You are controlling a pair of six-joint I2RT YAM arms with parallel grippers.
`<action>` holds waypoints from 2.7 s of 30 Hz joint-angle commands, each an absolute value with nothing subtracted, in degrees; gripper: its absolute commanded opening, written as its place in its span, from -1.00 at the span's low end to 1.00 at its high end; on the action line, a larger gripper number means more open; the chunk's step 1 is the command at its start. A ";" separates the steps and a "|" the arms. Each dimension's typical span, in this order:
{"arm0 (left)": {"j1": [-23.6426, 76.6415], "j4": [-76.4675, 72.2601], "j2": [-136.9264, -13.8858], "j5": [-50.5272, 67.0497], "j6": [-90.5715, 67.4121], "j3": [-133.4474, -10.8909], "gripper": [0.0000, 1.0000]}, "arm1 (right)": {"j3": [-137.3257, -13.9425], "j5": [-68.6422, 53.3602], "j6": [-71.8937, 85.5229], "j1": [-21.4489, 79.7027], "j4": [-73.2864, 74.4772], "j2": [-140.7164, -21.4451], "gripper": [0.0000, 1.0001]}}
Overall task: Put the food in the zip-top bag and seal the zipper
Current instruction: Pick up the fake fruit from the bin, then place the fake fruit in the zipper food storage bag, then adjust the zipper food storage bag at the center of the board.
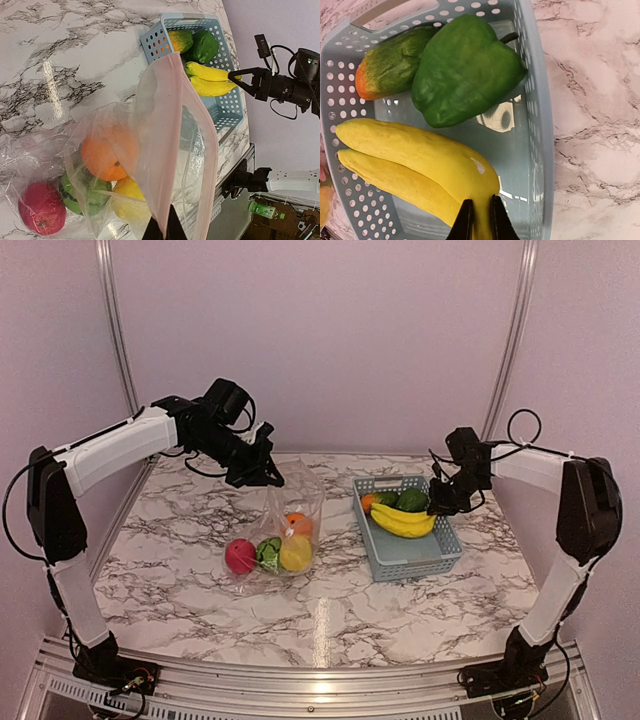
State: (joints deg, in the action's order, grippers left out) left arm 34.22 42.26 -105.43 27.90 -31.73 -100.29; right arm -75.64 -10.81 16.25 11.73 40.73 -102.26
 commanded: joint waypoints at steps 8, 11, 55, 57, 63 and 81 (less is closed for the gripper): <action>35.19 37.46 -108.25 29.35 -32.64 -100.20 -1.00 | -86.42 -15.41 17.75 19.83 41.87 -89.62 -1.00; 36.15 37.40 -109.87 29.75 -32.97 -101.73 -1.00 | -90.78 -14.46 17.09 23.07 41.58 -89.35 -1.00; 43.77 25.05 -108.24 26.47 -42.78 -101.36 -1.00 | -109.73 5.88 15.37 45.59 57.44 -103.62 -0.92; 43.77 25.05 -108.28 26.47 -42.72 -101.26 -1.00 | -108.21 0.95 18.22 45.61 54.52 -103.55 -0.88; 43.77 23.70 -107.01 25.76 -42.71 -99.83 -1.00 | -104.97 -8.94 23.00 45.53 50.75 -104.70 -0.68; 42.48 23.29 -88.53 10.60 -35.11 -99.01 -1.00 | -99.55 -19.51 28.79 32.29 45.74 -91.55 0.16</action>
State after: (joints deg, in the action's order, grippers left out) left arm 42.52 29.15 -104.97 21.50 -39.35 -98.63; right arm -98.70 -21.63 27.68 34.92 47.42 -98.24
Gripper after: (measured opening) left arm 0.009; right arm 0.564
